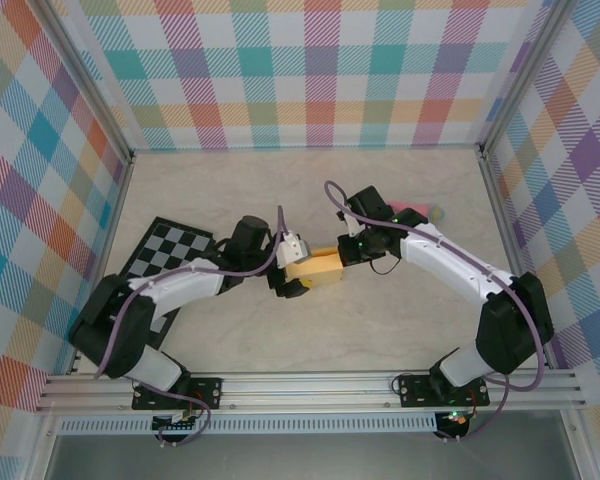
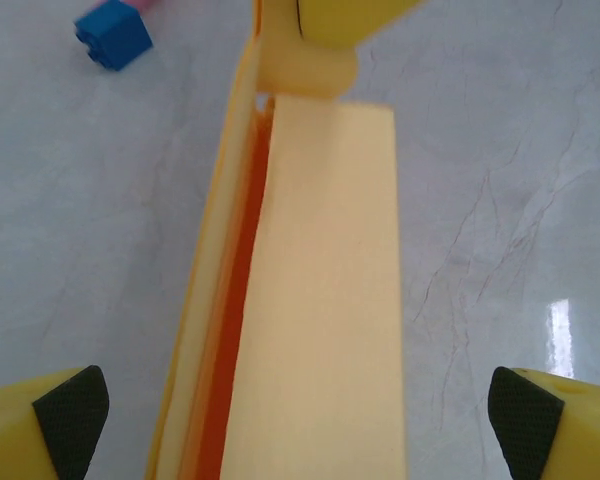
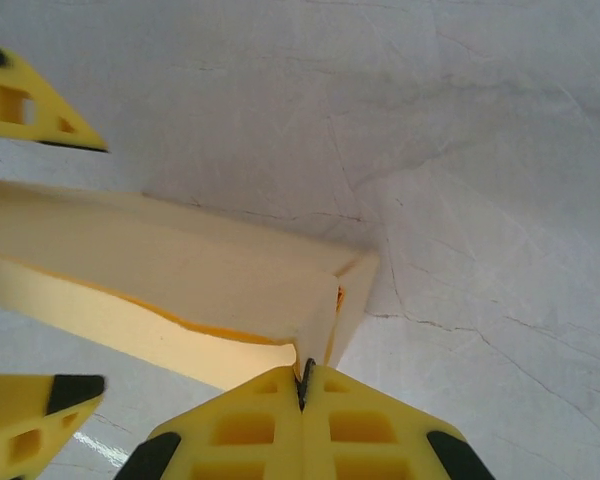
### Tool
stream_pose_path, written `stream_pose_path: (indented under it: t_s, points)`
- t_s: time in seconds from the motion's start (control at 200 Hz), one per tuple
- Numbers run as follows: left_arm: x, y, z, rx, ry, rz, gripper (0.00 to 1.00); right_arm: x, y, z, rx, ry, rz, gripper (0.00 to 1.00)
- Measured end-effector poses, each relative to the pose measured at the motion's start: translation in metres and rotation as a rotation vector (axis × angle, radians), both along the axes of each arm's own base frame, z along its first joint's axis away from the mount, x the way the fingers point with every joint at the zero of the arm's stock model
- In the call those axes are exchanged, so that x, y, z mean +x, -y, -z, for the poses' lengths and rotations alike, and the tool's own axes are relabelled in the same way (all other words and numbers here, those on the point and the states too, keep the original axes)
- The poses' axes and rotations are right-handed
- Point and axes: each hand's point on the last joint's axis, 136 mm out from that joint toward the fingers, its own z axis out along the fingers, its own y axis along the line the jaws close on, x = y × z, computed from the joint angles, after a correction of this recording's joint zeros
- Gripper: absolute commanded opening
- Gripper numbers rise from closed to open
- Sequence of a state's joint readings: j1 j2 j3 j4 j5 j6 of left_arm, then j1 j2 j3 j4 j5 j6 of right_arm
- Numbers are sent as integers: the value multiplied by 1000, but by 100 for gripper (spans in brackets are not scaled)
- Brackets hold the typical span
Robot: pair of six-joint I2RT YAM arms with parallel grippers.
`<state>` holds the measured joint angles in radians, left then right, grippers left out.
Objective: Fold the paper box
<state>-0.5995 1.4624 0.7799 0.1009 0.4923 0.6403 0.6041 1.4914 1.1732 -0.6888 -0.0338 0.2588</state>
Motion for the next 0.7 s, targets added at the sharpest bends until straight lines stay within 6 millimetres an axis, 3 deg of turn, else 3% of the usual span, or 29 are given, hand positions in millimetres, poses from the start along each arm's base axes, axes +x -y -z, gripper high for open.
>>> stream_pose_path:
  t_s: [0.18, 0.305, 0.4, 0.495, 0.575, 0.7]
  points:
    - [-5, -17, -55, -116, 53, -111, 100, -3, 3, 2, 28, 35, 17, 0]
    - [12, -46, -73, -184, -61, -422, 100, -4, 5, 3, 41, 56, 25, 0]
    - [29, -84, -72, -219, -248, -780, 97, -2, 4, 2, 48, 64, 29, 0]
    - [31, -106, -68, -276, -414, -992, 92, -1, 3, 1, 54, 70, 31, 0]
    - [24, -114, -53, -296, -555, -1099, 83, -1, 3, 1, 56, 68, 34, 0]
    - [12, -109, -21, -265, -749, -1172, 75, -1, 3, 1, 56, 67, 34, 0]
